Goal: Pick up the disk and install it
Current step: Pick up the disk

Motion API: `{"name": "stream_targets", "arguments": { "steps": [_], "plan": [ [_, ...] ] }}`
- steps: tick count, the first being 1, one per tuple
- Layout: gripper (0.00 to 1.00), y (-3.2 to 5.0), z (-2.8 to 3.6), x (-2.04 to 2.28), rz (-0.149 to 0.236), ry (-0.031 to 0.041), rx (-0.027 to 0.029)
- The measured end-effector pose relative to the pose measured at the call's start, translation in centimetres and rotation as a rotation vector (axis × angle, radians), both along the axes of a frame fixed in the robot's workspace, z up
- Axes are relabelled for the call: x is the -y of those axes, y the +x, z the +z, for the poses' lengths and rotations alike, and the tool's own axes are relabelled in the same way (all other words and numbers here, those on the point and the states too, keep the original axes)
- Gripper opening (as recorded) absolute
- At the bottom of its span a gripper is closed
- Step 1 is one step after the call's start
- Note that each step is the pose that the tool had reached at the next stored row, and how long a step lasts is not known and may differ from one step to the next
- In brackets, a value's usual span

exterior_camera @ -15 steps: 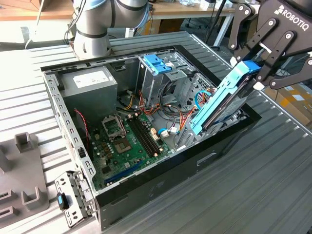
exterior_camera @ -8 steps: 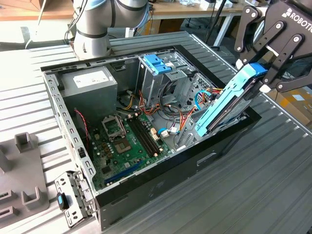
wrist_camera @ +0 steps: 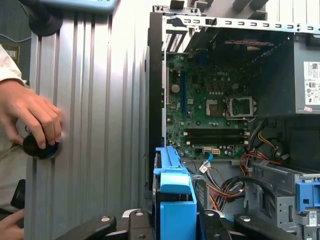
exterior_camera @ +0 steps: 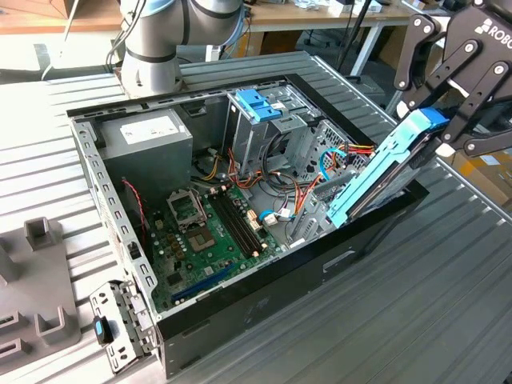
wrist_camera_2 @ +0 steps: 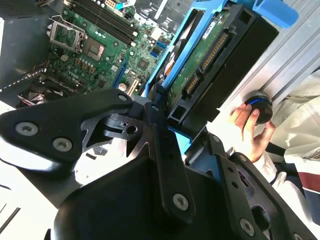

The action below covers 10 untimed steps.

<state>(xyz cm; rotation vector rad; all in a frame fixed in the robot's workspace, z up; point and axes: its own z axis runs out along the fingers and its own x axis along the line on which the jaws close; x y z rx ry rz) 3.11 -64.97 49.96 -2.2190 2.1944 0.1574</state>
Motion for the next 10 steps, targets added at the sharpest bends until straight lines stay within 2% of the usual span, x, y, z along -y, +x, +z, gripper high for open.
{"name": "stream_targets", "arguments": {
  "steps": [4, 10],
  "plan": [
    [0.37, 0.31, -0.01, 0.37, 0.0, -0.0001, 0.0],
    [0.37, 1.31, -0.05, 0.41, 0.0, -0.0001, 0.0]
  ]
}}
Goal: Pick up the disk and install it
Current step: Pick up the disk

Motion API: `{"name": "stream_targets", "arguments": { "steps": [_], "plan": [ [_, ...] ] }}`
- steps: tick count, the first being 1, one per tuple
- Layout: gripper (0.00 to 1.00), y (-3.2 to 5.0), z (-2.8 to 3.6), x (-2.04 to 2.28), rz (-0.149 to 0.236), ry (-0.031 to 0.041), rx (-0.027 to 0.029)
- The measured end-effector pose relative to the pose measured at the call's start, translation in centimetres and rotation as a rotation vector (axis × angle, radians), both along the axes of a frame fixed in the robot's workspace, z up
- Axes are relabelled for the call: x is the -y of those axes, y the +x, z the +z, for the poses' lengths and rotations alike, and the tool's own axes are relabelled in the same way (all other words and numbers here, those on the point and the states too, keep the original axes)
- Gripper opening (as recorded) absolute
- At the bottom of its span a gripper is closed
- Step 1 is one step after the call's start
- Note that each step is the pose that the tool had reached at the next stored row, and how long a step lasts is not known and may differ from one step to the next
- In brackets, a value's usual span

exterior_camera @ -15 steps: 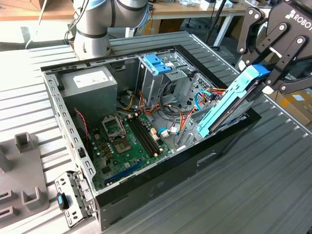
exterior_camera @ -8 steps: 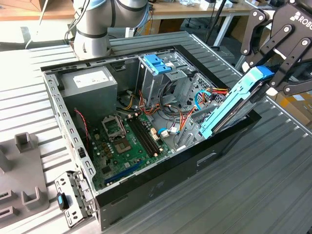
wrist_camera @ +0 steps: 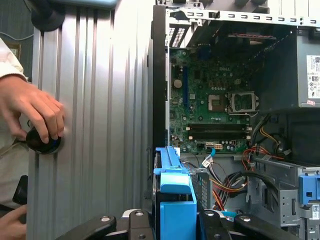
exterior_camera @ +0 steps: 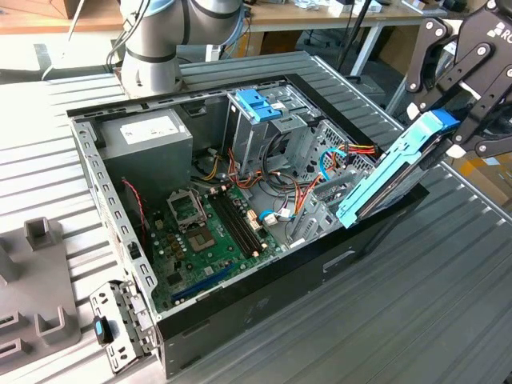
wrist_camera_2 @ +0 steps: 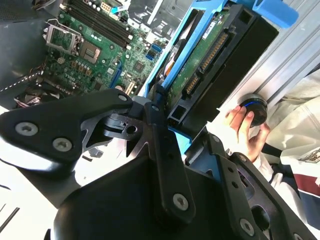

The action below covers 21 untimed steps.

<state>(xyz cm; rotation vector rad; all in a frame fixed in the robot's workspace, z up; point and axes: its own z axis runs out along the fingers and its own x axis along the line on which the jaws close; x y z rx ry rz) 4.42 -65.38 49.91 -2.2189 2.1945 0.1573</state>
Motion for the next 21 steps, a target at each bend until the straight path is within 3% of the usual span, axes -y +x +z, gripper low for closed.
{"name": "stream_targets", "arguments": {
  "steps": [9, 12, 21],
  "plan": [
    [0.37, 2.05, -0.06, -0.36, 0.0, -0.0012, 0.0],
    [0.37, 2.87, -0.1, -0.79, 0.0, -0.002, 0.0],
    [0.37, 4.32, -0.14, -1.67, 0.0, -0.0043, 0.0]
  ]
}}
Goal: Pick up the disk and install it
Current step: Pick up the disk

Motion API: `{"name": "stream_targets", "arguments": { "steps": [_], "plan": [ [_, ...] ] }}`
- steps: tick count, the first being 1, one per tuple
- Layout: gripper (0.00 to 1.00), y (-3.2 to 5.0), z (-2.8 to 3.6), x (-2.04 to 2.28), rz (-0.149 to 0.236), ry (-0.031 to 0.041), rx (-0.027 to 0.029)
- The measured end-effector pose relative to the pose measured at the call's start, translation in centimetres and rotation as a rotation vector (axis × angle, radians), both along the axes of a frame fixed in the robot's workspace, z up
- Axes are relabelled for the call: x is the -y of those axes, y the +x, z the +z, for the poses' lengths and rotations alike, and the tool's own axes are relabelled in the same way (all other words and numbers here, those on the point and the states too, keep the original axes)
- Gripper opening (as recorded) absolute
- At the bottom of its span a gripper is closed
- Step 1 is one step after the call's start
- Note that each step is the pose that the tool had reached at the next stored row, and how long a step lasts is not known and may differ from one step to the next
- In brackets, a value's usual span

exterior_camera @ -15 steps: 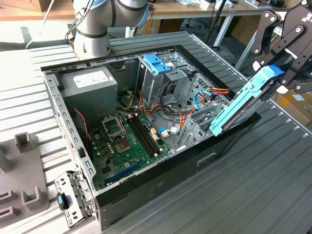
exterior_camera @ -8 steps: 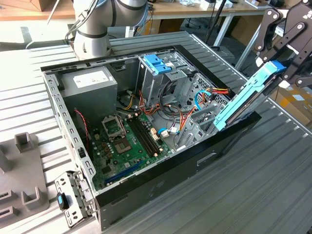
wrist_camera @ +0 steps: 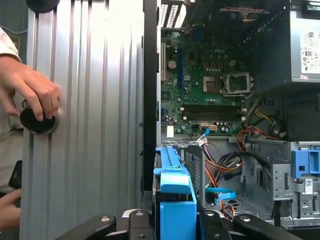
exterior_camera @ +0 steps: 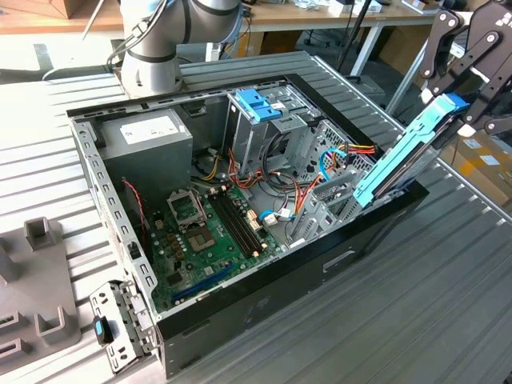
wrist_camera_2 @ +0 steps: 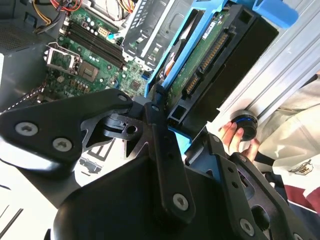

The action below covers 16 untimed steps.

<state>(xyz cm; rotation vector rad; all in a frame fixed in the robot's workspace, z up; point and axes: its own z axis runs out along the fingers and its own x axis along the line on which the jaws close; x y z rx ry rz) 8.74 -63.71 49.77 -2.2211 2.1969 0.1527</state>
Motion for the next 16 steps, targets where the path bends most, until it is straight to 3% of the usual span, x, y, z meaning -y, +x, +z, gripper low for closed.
{"name": "stream_targets", "arguments": {
  "steps": [16],
  "plan": [
    [0.37, 2.84, -0.06, -1.23, 0.0, -0.0018, -0.0001]
  ]
}}
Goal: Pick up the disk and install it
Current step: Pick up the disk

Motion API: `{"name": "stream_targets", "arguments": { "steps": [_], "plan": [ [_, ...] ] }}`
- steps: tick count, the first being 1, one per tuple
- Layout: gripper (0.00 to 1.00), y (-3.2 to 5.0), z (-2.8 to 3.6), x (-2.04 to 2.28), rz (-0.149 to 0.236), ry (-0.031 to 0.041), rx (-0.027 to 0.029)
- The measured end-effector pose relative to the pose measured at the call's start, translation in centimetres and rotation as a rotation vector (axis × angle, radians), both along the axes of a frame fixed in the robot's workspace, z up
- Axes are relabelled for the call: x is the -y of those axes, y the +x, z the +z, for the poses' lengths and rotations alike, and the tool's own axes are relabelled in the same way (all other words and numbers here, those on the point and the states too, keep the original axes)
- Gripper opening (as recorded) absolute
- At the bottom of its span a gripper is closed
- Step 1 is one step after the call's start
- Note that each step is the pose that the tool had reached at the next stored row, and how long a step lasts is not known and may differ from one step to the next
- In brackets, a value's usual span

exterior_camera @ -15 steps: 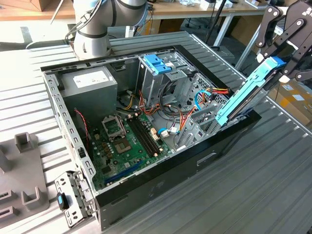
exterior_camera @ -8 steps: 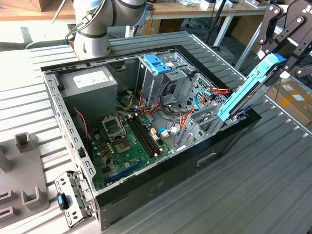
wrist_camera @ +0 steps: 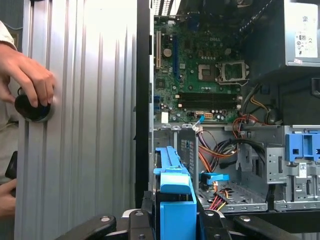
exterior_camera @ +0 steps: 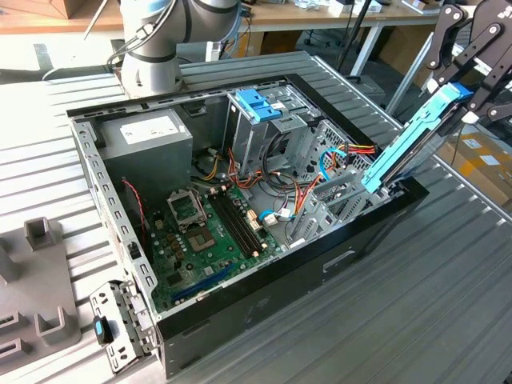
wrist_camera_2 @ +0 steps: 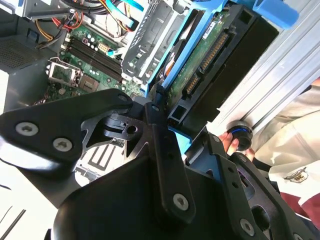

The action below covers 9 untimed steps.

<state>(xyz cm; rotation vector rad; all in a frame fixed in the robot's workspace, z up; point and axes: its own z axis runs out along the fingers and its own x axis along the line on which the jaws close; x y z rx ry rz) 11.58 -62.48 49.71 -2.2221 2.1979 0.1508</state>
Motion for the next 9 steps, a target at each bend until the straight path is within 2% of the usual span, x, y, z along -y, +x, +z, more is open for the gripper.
{"name": "stream_targets", "arguments": {
  "steps": [4, 9],
  "plan": [
    [0.37, 0.7, -0.01, -0.64, 0.0, 0.0, 0.0],
    [0.37, 1.89, -0.04, -0.92, 0.0, -0.0002, 0.0]
  ]
}}
